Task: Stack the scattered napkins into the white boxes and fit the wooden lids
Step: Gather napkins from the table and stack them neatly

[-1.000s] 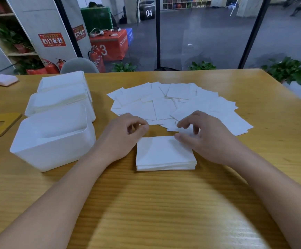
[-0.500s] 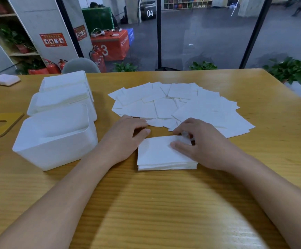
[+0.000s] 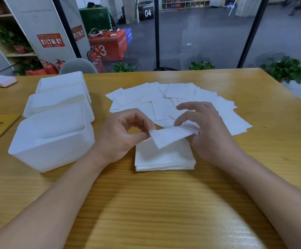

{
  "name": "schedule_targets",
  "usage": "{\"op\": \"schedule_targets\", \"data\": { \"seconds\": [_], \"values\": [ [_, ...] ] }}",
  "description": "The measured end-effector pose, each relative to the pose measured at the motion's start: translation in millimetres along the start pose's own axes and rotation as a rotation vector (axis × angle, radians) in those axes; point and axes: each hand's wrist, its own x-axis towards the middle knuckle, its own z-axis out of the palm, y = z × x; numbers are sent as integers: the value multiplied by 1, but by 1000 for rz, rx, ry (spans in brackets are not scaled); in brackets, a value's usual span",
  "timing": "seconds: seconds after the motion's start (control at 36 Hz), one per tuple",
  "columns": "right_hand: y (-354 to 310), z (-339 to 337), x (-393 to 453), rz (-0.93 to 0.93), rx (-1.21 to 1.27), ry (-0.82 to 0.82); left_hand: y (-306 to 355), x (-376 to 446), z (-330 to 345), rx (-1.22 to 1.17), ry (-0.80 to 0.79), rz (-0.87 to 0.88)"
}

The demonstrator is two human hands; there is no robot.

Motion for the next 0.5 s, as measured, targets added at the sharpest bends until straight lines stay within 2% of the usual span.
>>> {"op": "schedule_targets", "data": {
  "seconds": [0.14,0.25,0.31,0.39,0.5],
  "values": [
    [-1,-3,0,-29,9,-16,-13,2,-8,259,-22,-27],
    [-7,-1,-2,-37,35,-21,-8,-1,1,322,-8,20],
    [-11,-3,-2,-5,103,-24,-6,-1,3,278,37,29],
    [-13,-10,0,70,299,7,-5,-2,1,152,91,-61],
    [-15,-19,4,219,477,-18,9,-2,-3,-9,18,-194]
  ]
}}
